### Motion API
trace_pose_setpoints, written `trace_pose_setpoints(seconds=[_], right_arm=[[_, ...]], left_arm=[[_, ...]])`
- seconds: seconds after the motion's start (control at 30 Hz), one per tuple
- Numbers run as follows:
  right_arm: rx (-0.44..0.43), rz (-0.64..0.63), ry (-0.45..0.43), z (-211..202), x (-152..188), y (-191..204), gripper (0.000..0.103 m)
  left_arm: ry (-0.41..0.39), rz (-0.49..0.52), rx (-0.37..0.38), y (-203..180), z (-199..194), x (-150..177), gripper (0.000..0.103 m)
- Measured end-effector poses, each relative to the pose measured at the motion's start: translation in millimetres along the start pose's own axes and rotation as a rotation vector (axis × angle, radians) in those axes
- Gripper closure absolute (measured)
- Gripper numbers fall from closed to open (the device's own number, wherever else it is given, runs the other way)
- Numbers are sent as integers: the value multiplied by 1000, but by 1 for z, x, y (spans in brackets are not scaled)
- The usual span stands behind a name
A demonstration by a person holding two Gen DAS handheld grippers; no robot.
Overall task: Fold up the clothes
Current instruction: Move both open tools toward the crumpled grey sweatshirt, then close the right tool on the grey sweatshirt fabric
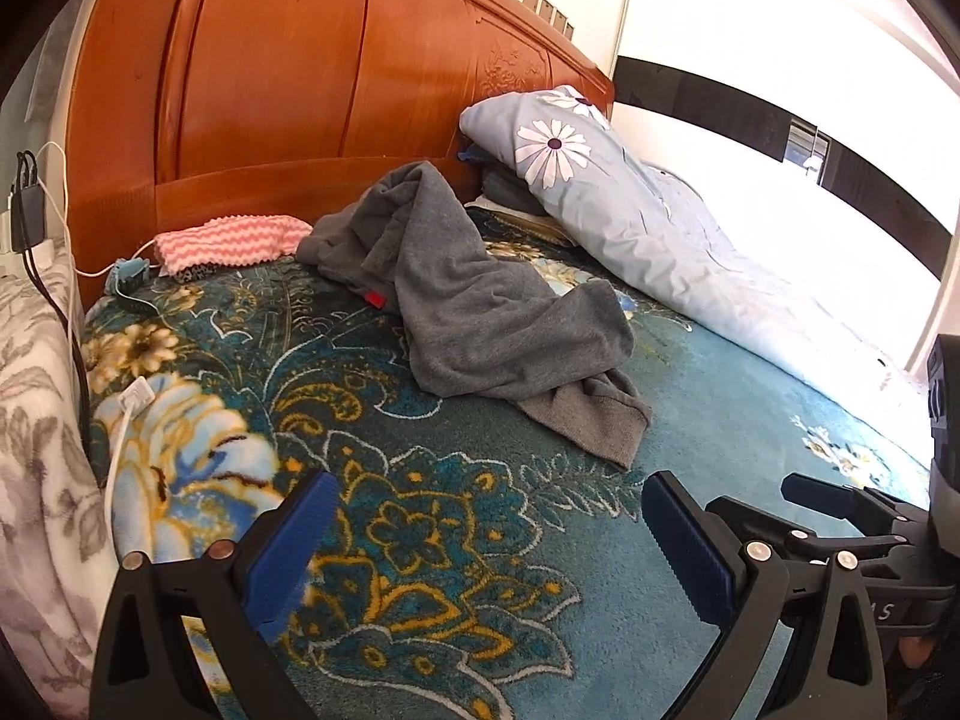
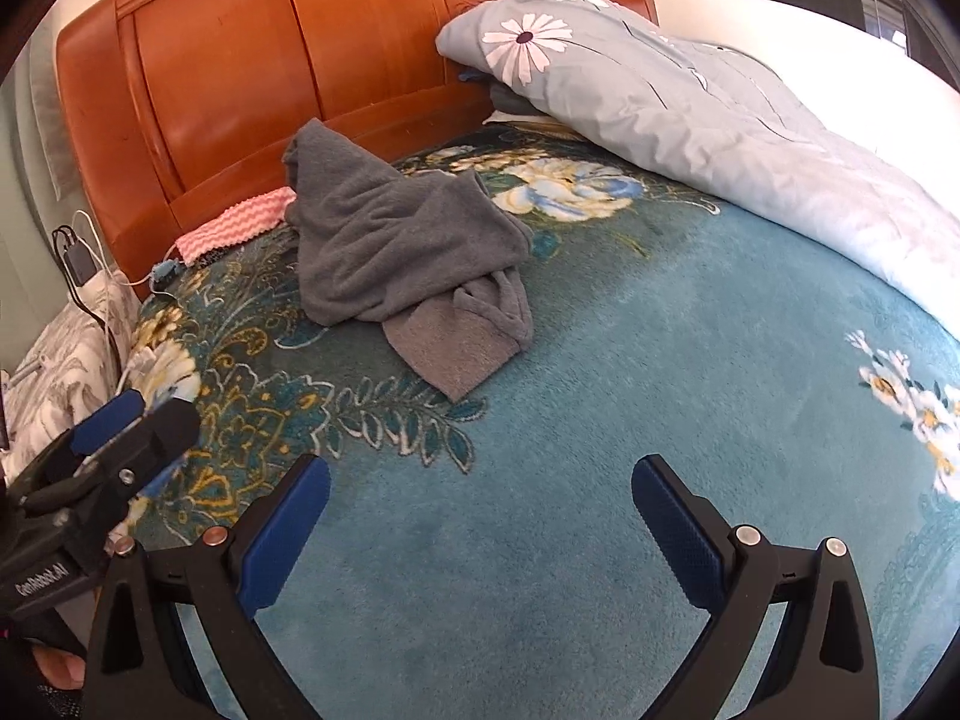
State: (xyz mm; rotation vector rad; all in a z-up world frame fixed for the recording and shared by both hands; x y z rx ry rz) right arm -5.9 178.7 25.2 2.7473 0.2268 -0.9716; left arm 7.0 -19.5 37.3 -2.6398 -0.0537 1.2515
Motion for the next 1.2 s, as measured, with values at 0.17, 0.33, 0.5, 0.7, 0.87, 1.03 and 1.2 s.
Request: trace_pose_setpoints(seconds=[0.17, 0.33, 0.5, 0.7, 0.87, 1.03, 1.2], right_arm=[[23, -17, -62, -15, -8, 8, 2], [39, -84, -162, -37, -16, 20, 2], [150, -102, -284, -49, -18, 28, 2], [43, -39, -260, -32, -39, 20, 2], [-25, -138, -202, -5, -83, 34, 2], [35, -311, -96, 45, -114, 49, 2], [-16, -434, -68, 77, -122, 78, 2]], left_arm=[[-43, -20, 12, 5, -9, -3, 0], [-96, -29, 0, 10, -18, -6, 0], [-157, -35, -16, 13, -26, -6, 0], [-183, -39, -66, 18, -36, -8, 0], [-161, -89, -128, 33, -37, -8, 0], [-100, -169, -120, 48, -32, -7, 0], [-125, -185, -113, 55, -39, -10, 0]])
Point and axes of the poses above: each gripper's, at about its wrist camera, not at the fingertips, and z roughly the way its jaws point, y to its left, x to its underside, the point moved 3 cm from there along z, roughly the way its jaws point, and after that the axes turned 5 degrees about y, right-handed, at the moved point
